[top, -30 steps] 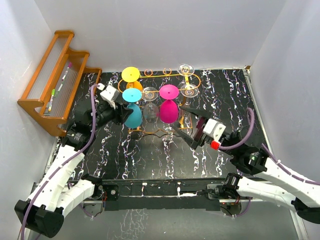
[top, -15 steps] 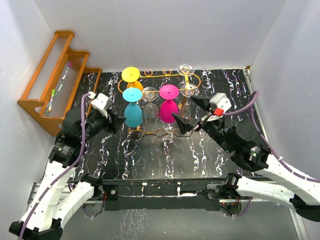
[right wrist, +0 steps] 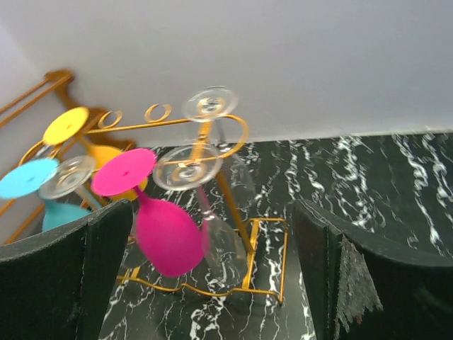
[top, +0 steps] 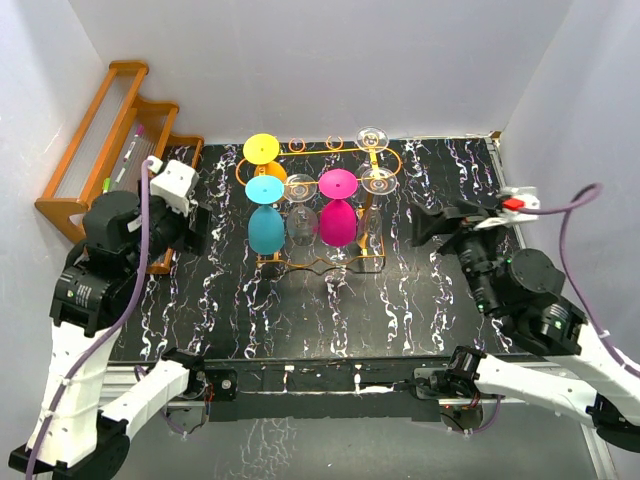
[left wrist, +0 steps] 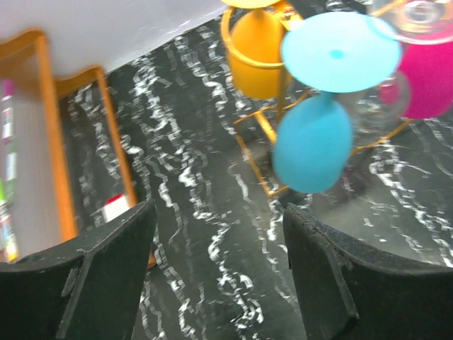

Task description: Place the wine glass upside down on the wine glass rack

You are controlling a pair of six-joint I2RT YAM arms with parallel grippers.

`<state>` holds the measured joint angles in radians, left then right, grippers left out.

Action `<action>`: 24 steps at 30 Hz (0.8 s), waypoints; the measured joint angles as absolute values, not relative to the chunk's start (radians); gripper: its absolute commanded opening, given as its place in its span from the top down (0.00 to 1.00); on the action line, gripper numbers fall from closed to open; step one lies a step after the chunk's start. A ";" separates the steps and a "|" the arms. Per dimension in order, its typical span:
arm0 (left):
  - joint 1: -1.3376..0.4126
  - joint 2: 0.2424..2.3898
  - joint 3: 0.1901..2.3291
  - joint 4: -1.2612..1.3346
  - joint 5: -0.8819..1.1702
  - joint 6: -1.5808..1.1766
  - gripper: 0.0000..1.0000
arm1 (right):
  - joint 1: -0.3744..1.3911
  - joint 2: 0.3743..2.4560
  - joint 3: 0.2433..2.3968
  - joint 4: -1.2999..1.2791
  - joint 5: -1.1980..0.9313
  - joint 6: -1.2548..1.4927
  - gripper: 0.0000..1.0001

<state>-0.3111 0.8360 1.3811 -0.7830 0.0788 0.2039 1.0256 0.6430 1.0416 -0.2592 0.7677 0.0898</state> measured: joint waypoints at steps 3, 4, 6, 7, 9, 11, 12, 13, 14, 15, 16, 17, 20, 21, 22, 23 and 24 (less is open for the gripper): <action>-0.297 0.878 1.450 -0.833 -0.013 0.239 0.24 | 1.026 0.589 1.037 -0.342 0.883 0.187 0.02; -0.289 0.892 1.467 -0.849 -0.045 0.249 0.24 | 1.025 0.567 1.036 -0.382 0.920 0.230 0.02; -0.260 0.926 1.503 -0.892 -0.110 0.260 0.21 | 1.025 0.538 1.036 -0.485 0.986 0.344 0.02; -0.248 0.944 1.520 -0.910 -0.131 0.260 0.21 | 1.025 0.536 1.036 -0.529 1.004 0.390 0.02; -0.211 1.005 1.572 -0.970 -0.165 0.251 0.16 | 1.024 0.546 1.037 -0.658 1.040 0.529 0.02; -0.179 1.059 1.606 -1.016 -0.167 0.238 0.15 | 1.025 0.569 1.022 -0.762 1.053 0.656 0.02; -0.168 1.081 1.614 -1.035 -0.163 0.230 0.11 | 1.025 0.577 1.009 -0.794 1.053 0.697 0.02; -0.153 1.106 1.619 -1.058 -0.154 0.220 0.10 | 1.025 0.585 0.986 -0.823 1.052 0.746 0.02; -0.140 1.129 1.621 -1.083 -0.141 0.209 0.10 | 1.025 0.591 0.964 -0.845 1.048 0.783 0.02; -0.133 1.143 1.621 -1.102 -0.134 0.202 0.09 | 1.025 0.599 0.932 -0.877 1.042 0.839 0.02; -0.126 1.156 1.621 -1.121 -0.128 0.191 0.08 | 1.025 0.610 0.909 -0.908 1.037 0.884 0.02; -0.121 1.164 1.621 -1.141 -0.123 0.178 0.08 | 1.025 0.621 0.890 -0.939 1.029 0.930 0.02; -0.120 1.159 1.624 -1.175 -0.125 0.149 0.08 | 1.025 0.651 0.842 -1.018 0.994 1.053 0.02; -0.120 1.155 1.628 -1.186 -0.128 0.138 0.08 | 1.025 0.655 0.828 -1.032 0.979 1.082 0.02; -0.120 1.150 1.630 -1.193 -0.133 0.126 0.08 | 1.025 0.656 0.811 -1.043 0.962 1.108 0.02; -0.120 1.145 1.632 -1.199 -0.137 0.115 0.08 | 1.025 0.656 0.794 -1.049 0.944 1.127 0.02; -0.120 1.141 1.634 -1.205 -0.140 0.107 0.09 | 1.025 0.655 0.778 -1.052 0.921 1.139 0.02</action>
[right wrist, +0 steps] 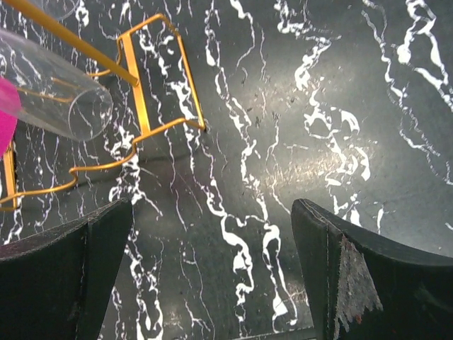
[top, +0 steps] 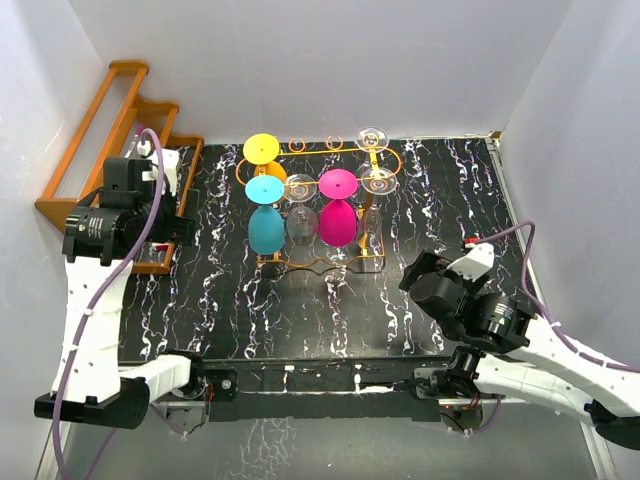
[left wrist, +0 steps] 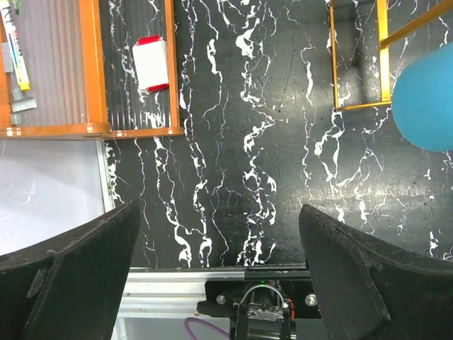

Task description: Place the wine glass upside down on the wine glass rack

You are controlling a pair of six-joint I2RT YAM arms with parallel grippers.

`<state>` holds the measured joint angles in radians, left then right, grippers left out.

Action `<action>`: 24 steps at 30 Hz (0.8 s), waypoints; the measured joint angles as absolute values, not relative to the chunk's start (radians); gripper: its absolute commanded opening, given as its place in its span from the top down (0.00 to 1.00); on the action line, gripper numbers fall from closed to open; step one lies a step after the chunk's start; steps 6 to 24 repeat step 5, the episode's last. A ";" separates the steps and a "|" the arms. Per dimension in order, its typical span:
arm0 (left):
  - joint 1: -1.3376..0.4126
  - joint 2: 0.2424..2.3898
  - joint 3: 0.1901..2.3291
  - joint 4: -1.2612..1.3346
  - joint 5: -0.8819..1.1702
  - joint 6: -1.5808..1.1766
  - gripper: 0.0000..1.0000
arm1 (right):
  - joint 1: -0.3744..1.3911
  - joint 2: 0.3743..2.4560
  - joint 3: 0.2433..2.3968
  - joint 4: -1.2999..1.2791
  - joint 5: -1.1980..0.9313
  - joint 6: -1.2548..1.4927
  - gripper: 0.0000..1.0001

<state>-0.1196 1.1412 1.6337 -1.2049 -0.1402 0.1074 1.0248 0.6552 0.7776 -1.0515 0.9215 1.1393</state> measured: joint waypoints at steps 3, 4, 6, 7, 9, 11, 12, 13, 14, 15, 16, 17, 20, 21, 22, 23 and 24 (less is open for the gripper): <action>-0.120 1.121 1.634 -1.208 -0.154 0.091 0.14 | 1.025 0.648 0.768 -1.049 0.886 1.154 0.02; -0.120 1.111 1.633 -1.207 -0.163 0.088 0.13 | 1.025 0.647 0.768 -1.046 0.878 1.155 0.02; -0.118 1.103 1.629 -1.205 -0.171 0.084 0.11 | 1.025 0.646 0.768 -1.046 0.873 1.155 0.02; -0.118 1.103 1.629 -1.205 -0.171 0.084 0.11 | 1.025 0.646 0.768 -1.046 0.873 1.155 0.02; -0.118 1.103 1.629 -1.205 -0.171 0.084 0.11 | 1.025 0.646 0.768 -1.046 0.873 1.155 0.02; -0.118 1.103 1.629 -1.205 -0.171 0.084 0.11 | 1.025 0.646 0.768 -1.046 0.873 1.155 0.02; -0.118 1.103 1.629 -1.205 -0.171 0.084 0.11 | 1.025 0.646 0.768 -1.046 0.873 1.155 0.02; -0.118 1.103 1.629 -1.205 -0.171 0.084 0.11 | 1.025 0.646 0.768 -1.046 0.873 1.155 0.02; -0.118 1.103 1.629 -1.205 -0.171 0.084 0.11 | 1.025 0.646 0.768 -1.046 0.873 1.155 0.02; -0.118 1.103 1.629 -1.205 -0.171 0.084 0.11 | 1.025 0.646 0.768 -1.046 0.873 1.155 0.02; -0.118 1.103 1.629 -1.205 -0.171 0.084 0.11 | 1.025 0.646 0.768 -1.046 0.873 1.155 0.02; -0.118 1.103 1.629 -1.205 -0.171 0.084 0.11 | 1.025 0.646 0.768 -1.046 0.873 1.155 0.02; -0.118 1.103 1.629 -1.205 -0.171 0.084 0.11 | 1.025 0.646 0.768 -1.046 0.873 1.155 0.02; -0.118 1.103 1.629 -1.205 -0.171 0.084 0.11 | 1.025 0.646 0.768 -1.046 0.873 1.155 0.02; -0.118 1.103 1.629 -1.205 -0.171 0.084 0.11 | 1.025 0.646 0.768 -1.046 0.873 1.155 0.02; -0.118 1.103 1.629 -1.205 -0.171 0.084 0.11 | 1.025 0.646 0.768 -1.046 0.873 1.155 0.02; -0.118 1.103 1.629 -1.205 -0.171 0.084 0.11 | 1.025 0.646 0.768 -1.046 0.873 1.155 0.02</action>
